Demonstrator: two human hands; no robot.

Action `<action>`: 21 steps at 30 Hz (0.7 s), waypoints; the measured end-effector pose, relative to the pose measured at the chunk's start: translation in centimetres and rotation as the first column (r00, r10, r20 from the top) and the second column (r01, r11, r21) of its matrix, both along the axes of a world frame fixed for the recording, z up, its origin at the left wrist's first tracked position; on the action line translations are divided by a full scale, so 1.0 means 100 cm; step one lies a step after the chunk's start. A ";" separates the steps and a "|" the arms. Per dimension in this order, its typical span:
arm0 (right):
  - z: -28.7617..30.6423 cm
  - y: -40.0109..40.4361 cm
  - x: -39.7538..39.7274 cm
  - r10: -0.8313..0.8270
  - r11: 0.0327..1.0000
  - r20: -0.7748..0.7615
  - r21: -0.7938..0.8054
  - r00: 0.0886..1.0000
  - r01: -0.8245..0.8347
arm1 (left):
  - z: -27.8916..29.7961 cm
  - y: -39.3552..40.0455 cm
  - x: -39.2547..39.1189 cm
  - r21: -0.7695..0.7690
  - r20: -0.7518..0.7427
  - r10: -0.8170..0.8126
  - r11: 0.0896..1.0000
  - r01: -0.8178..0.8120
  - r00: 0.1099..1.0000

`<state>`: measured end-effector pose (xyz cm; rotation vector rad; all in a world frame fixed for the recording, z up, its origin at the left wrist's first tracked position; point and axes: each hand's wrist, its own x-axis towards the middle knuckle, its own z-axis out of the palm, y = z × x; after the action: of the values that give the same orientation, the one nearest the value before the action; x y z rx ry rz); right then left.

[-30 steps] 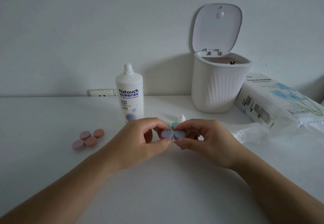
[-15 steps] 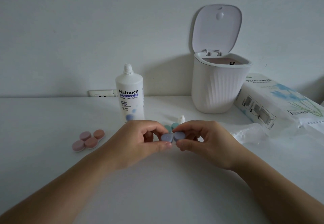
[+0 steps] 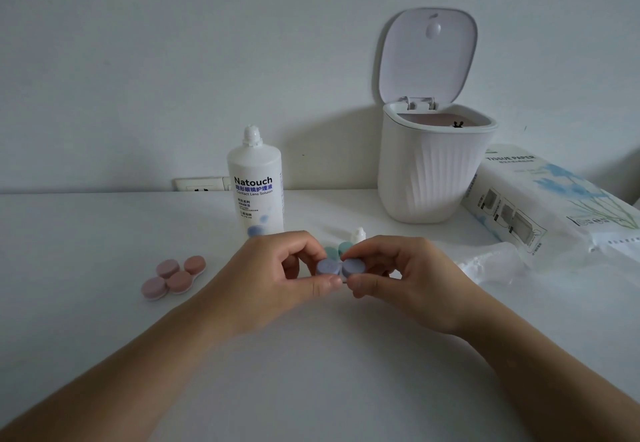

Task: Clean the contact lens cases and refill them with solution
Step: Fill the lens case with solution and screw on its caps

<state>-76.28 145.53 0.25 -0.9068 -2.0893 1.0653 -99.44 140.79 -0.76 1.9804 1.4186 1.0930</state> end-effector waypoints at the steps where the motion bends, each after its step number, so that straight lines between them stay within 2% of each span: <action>1: 0.000 0.000 0.000 0.005 1.000 0.004 0.003 1.000 -0.005 | 0.001 -0.001 -0.001 -0.013 -0.004 -0.015 1.000 0.014 1.000; 13: -0.004 0.002 0.000 0.062 0.998 0.082 0.016 0.995 -0.063 | 0.002 0.001 0.002 -0.146 0.066 -0.110 0.982 0.118 0.992; 17: -0.005 0.004 0.001 0.049 0.999 0.042 0.013 0.998 -0.049 | 0.000 0.005 0.003 -0.118 0.049 -0.082 0.989 0.087 0.995; 21: -0.007 0.005 0.000 0.022 0.998 0.068 0.059 0.997 -0.026 | -0.003 0.006 0.000 -0.121 0.025 -0.050 0.991 0.053 0.998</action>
<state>-76.25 146.00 -0.45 -0.9010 -2.1805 0.9917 -99.40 141.40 -1.07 1.9028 1.3817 0.9784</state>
